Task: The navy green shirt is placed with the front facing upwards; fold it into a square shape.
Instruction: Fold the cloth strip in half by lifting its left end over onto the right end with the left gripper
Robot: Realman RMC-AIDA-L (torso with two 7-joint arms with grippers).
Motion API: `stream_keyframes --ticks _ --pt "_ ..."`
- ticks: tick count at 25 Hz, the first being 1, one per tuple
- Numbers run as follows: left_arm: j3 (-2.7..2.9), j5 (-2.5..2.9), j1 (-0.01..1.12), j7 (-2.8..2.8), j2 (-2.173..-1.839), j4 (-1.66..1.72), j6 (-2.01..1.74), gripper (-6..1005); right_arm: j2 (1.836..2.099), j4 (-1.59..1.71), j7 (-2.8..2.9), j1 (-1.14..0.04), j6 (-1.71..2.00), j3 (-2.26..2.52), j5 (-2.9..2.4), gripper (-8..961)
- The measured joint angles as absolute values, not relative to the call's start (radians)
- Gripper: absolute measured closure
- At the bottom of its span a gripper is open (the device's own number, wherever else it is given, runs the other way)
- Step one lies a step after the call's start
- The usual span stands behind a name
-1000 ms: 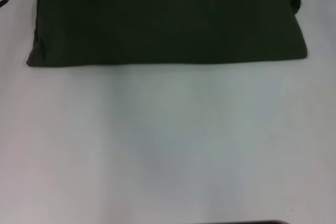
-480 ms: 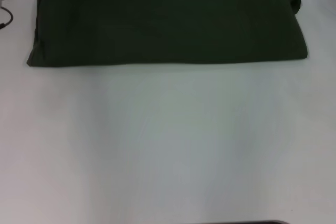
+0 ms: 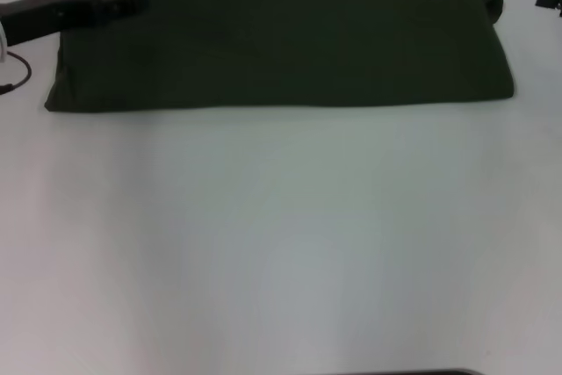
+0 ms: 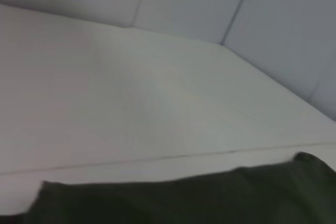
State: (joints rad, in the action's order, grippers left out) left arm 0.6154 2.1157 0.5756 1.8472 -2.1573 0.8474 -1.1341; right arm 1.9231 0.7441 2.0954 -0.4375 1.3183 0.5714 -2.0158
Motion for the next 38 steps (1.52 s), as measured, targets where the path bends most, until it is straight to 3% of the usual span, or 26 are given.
stream_keyframes --ticks 16,38 --pt "0.643 2.123 0.569 1.827 -2.157 0.841 -1.148 93 1.904 0.638 2.306 -0.499 1.281 0.574 -2.219 230" --pt "0.643 2.123 0.578 1.818 -2.152 0.846 -1.113 92 1.959 0.551 2.282 -0.547 1.109 0.585 -2.223 256"
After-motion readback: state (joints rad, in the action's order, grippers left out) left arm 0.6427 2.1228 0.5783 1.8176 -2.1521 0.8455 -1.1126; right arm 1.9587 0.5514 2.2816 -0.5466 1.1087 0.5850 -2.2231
